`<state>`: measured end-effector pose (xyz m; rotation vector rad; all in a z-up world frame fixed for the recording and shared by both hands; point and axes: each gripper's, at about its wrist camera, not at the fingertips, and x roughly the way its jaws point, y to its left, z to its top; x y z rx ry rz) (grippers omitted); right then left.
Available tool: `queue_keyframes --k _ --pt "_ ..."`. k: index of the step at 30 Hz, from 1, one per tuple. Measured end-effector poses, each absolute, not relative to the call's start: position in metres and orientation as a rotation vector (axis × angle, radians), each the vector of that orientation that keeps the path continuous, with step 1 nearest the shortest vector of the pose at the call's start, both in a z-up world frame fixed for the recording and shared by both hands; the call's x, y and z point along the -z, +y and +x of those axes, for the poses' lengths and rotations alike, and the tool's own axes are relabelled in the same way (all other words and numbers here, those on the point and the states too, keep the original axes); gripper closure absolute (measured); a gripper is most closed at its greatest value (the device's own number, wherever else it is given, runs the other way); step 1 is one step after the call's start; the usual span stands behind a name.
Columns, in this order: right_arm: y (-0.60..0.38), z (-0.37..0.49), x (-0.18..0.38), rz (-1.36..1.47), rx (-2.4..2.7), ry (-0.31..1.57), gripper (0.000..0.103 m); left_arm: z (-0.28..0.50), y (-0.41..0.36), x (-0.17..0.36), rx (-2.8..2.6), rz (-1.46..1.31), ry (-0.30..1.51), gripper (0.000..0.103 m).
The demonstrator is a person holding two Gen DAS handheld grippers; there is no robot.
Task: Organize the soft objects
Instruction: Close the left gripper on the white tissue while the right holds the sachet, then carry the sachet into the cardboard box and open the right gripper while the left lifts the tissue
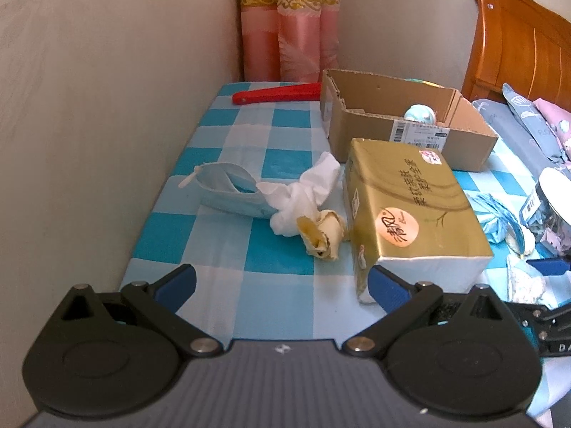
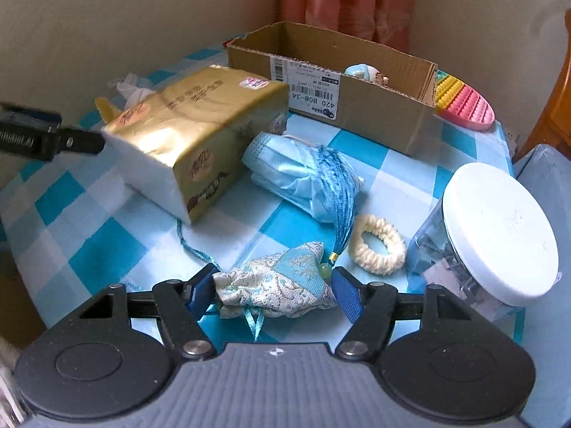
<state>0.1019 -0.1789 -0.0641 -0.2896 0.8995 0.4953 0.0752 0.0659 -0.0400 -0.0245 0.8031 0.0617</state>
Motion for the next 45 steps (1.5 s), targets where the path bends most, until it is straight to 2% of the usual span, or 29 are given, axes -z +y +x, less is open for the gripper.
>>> queue_keyframes --k 18,23,30,32,34,41,45 --pt "-0.181 0.100 0.067 -0.276 -0.507 0.883 0.026 0.086 0.063 0.019 -0.061 -0.009 0.726 0.004" --pt "-0.181 0.099 0.067 -0.277 -0.509 0.878 0.026 0.110 0.078 0.023 -0.094 -0.098 0.753 0.024" --pt "-0.181 0.098 0.068 -0.279 -0.512 0.872 0.025 0.138 0.081 0.043 -0.095 -0.219 0.815 0.048" --pt "-0.181 0.098 0.068 -0.280 -0.511 0.871 0.025 0.142 0.082 0.047 -0.088 -0.241 0.828 0.062" --pt "-0.181 0.098 0.068 -0.281 -0.512 0.869 0.025 0.143 0.081 0.050 -0.081 -0.252 0.841 0.067" --pt "-0.182 0.097 0.068 -0.276 -0.510 0.871 0.026 0.134 0.085 0.045 -0.076 -0.252 0.833 0.069" --pt "-0.184 0.098 0.066 -0.261 -0.509 0.875 0.029 0.122 0.085 0.035 -0.055 -0.226 0.831 0.069"
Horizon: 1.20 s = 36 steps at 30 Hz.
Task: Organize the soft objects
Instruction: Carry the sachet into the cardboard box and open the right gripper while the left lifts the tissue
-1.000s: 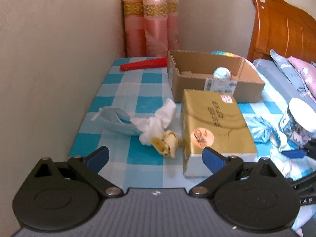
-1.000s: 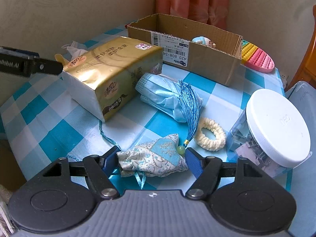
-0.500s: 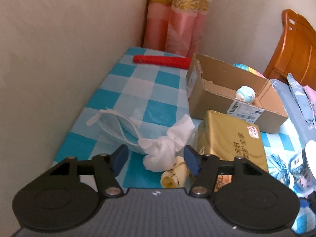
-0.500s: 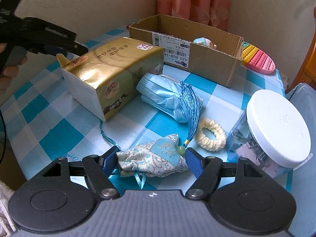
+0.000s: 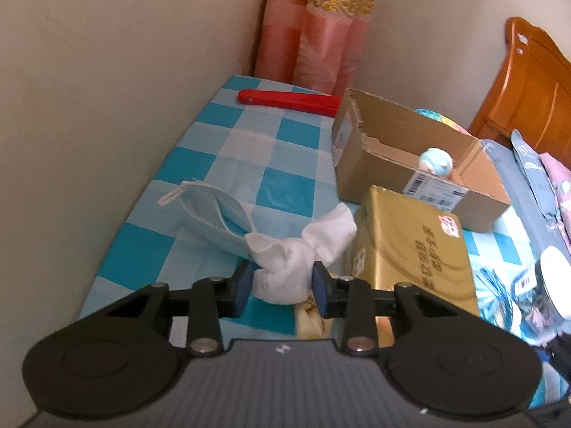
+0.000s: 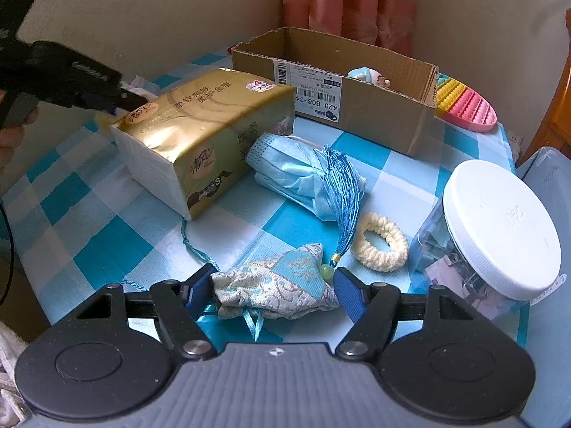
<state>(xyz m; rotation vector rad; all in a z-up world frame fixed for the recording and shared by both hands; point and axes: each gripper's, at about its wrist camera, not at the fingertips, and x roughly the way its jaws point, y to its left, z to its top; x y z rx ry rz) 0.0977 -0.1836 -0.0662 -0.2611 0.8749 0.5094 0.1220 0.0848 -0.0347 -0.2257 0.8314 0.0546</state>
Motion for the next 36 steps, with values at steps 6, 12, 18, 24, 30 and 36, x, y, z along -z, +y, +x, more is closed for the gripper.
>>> queue_keyframes --k 6,12,18,24,30,36 --pt "-0.187 0.094 0.057 -0.260 -0.522 0.859 0.035 0.102 0.080 0.017 -0.025 -0.178 0.819 0.069" --pt "-0.188 0.086 0.045 -0.288 -0.546 0.825 0.040 0.089 0.073 0.007 -0.009 -0.137 0.813 0.069" --pt "-0.195 0.081 0.029 -0.275 -0.550 0.785 0.042 0.082 0.067 0.003 0.000 -0.119 0.808 0.069" --pt "-0.201 0.089 0.005 -0.252 -0.541 0.734 0.042 0.080 0.064 0.001 0.009 -0.107 0.800 0.069" --pt "-0.199 0.113 -0.025 -0.210 -0.518 0.690 0.042 0.077 0.061 -0.003 0.034 -0.099 0.786 0.069" --pt "-0.183 0.148 -0.054 -0.209 -0.457 0.671 0.042 0.074 0.058 -0.011 0.061 -0.061 0.763 0.069"
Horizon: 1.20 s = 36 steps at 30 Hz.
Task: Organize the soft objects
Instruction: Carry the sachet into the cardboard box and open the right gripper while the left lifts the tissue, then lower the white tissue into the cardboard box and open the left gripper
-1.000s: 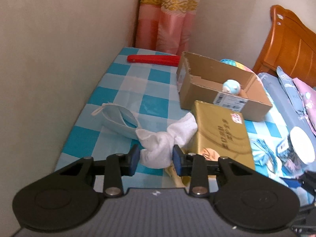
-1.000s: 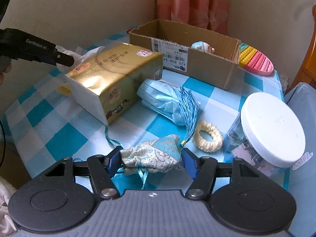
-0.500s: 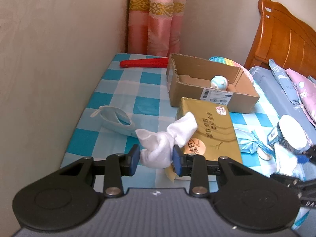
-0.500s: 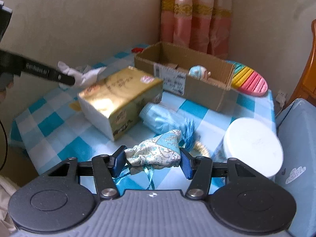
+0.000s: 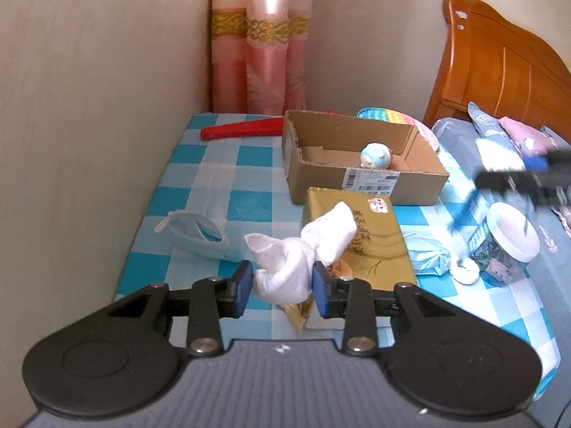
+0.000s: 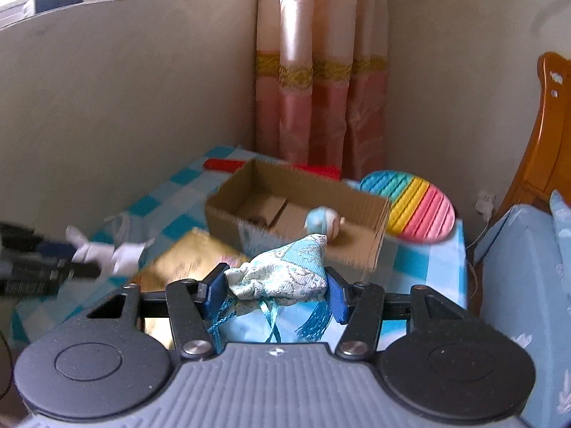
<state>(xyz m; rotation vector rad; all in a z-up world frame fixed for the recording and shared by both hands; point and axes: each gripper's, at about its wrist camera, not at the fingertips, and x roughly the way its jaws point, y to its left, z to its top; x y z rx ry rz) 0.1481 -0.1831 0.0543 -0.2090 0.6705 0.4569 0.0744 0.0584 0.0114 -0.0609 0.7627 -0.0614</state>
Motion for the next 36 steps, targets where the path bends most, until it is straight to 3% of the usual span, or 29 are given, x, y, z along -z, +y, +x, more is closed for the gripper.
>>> queue_keyframes --k 9,19,22,24,36 --pt "-0.153 0.226 -0.084 -0.186 -0.308 0.749 0.042 0.069 0.059 -0.014 0.093 -0.071 0.746 0.069" --pt "-0.141 0.305 -0.077 -0.024 -0.130 0.914 0.041 0.068 0.065 -0.007 0.090 -0.095 0.758 0.069" --pt "-0.139 0.314 -0.062 0.010 -0.105 0.971 0.033 0.069 0.066 -0.006 0.088 -0.098 0.761 0.069" --pt "-0.137 0.317 -0.054 0.013 -0.102 0.983 0.021 0.070 0.066 -0.006 0.088 -0.097 0.762 0.069" --pt "-0.141 0.312 -0.046 0.006 -0.139 0.993 0.012 0.079 0.057 -0.015 0.102 -0.064 0.748 0.069"
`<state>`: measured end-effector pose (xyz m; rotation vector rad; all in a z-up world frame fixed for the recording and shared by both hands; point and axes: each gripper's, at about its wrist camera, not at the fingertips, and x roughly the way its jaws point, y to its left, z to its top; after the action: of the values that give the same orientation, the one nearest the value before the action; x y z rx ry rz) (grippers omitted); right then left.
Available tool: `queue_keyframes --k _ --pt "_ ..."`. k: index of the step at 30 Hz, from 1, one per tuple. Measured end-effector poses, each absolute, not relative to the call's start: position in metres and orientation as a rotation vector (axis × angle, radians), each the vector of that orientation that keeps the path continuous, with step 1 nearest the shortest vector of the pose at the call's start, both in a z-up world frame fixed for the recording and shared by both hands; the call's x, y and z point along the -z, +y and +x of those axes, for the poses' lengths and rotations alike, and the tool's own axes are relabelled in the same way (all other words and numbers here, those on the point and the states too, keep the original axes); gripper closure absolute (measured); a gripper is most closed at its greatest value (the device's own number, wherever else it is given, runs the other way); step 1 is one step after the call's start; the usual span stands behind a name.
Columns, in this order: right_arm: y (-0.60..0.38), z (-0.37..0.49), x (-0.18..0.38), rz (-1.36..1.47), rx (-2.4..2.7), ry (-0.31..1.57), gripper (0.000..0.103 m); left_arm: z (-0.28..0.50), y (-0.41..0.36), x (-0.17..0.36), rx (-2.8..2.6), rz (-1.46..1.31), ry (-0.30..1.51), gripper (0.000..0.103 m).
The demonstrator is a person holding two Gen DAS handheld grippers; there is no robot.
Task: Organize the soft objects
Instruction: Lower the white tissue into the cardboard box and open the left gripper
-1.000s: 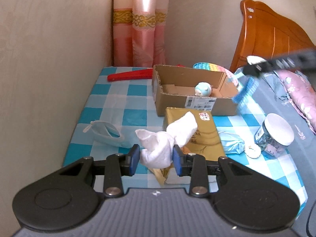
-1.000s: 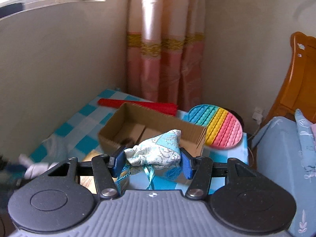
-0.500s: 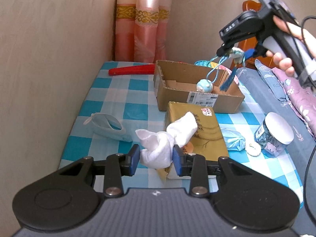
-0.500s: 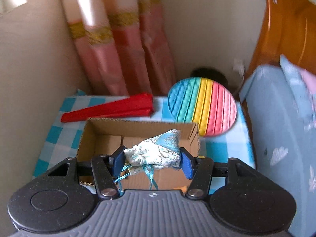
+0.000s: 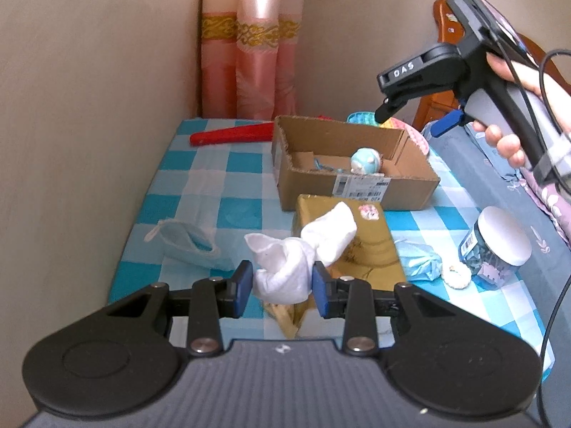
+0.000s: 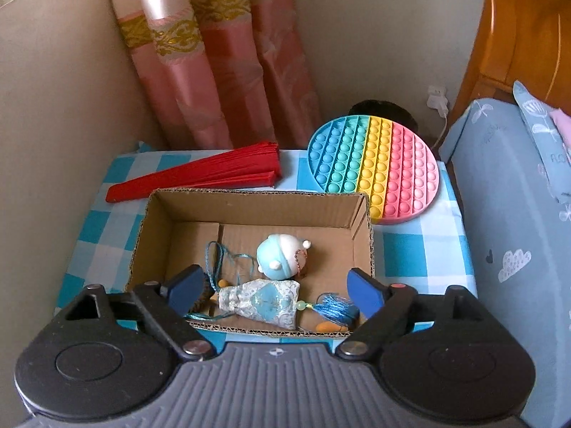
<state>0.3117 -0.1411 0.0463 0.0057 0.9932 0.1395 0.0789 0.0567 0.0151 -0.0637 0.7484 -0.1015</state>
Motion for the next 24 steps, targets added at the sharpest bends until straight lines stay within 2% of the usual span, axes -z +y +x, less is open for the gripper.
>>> queue_keyframes --k 3,11,14,24 --pt "-0.144 0.305 -0.046 0.006 -0.160 0.990 0.007 0.088 0.052 -0.021 0.114 -0.042 0.742 0.069" --pt "-0.166 0.277 -0.050 -0.016 -0.196 0.957 0.005 0.135 0.037 -0.038 0.142 0.013 0.723 0.069" --pt "-0.180 0.260 -0.053 -0.014 -0.228 0.946 0.000 0.160 0.031 -0.039 0.154 0.013 0.734 0.069" --pt "-0.192 0.203 -0.024 -0.103 -0.274 0.982 0.000 0.248 0.000 -0.031 0.173 0.018 0.802 0.066"
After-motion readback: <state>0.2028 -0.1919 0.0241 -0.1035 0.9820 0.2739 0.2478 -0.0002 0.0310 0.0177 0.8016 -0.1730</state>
